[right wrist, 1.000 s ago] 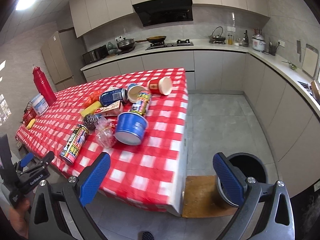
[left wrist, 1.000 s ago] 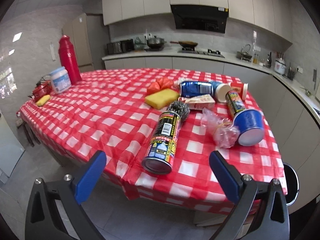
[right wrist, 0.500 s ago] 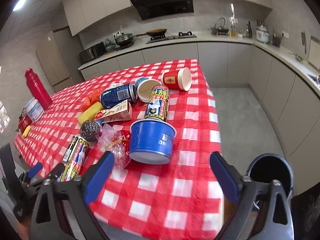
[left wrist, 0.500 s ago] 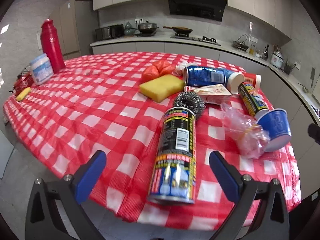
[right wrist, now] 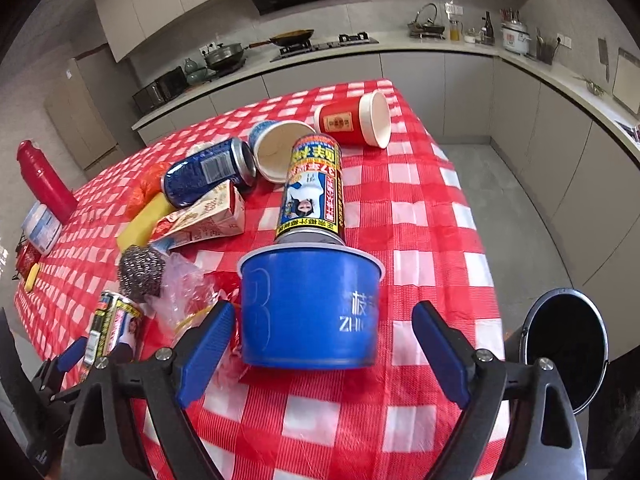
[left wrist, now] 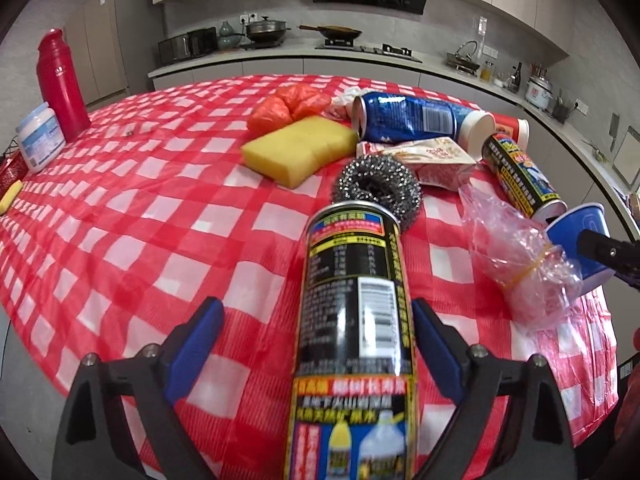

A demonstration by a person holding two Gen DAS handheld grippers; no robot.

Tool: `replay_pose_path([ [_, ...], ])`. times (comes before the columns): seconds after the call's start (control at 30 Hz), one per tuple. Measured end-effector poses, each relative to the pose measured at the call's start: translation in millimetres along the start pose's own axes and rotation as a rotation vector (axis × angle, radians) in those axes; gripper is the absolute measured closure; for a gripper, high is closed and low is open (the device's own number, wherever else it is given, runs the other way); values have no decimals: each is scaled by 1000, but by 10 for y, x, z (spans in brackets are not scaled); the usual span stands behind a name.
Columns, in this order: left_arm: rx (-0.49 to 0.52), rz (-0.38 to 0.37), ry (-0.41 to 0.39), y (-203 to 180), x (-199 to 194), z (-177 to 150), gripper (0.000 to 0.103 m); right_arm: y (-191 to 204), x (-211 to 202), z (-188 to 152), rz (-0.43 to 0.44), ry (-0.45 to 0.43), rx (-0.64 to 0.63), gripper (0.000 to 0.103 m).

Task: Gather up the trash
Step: 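Grasp the black spray can with the left tool while the right tool grasps the blue paper cup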

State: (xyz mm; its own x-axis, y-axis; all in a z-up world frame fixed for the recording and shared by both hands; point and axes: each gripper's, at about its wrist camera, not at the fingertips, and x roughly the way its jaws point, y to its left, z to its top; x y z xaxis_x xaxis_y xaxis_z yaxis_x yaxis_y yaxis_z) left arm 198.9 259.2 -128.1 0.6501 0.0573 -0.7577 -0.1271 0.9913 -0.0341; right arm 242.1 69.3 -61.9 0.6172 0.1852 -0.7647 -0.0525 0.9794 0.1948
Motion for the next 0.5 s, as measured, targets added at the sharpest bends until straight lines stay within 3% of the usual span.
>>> replay_pose_path([
  [0.17, -10, -34, 9, 25, 43, 49, 16, 0, 126, 2, 24, 31, 26, 12],
  [0.3, 7, -84, 17, -12, 37, 68, 45, -7, 156, -8, 52, 36, 40, 23],
  [0.5, 1, -93, -13, -19, -58, 108, 49, -36, 30, -11, 60, 7, 50, 24],
])
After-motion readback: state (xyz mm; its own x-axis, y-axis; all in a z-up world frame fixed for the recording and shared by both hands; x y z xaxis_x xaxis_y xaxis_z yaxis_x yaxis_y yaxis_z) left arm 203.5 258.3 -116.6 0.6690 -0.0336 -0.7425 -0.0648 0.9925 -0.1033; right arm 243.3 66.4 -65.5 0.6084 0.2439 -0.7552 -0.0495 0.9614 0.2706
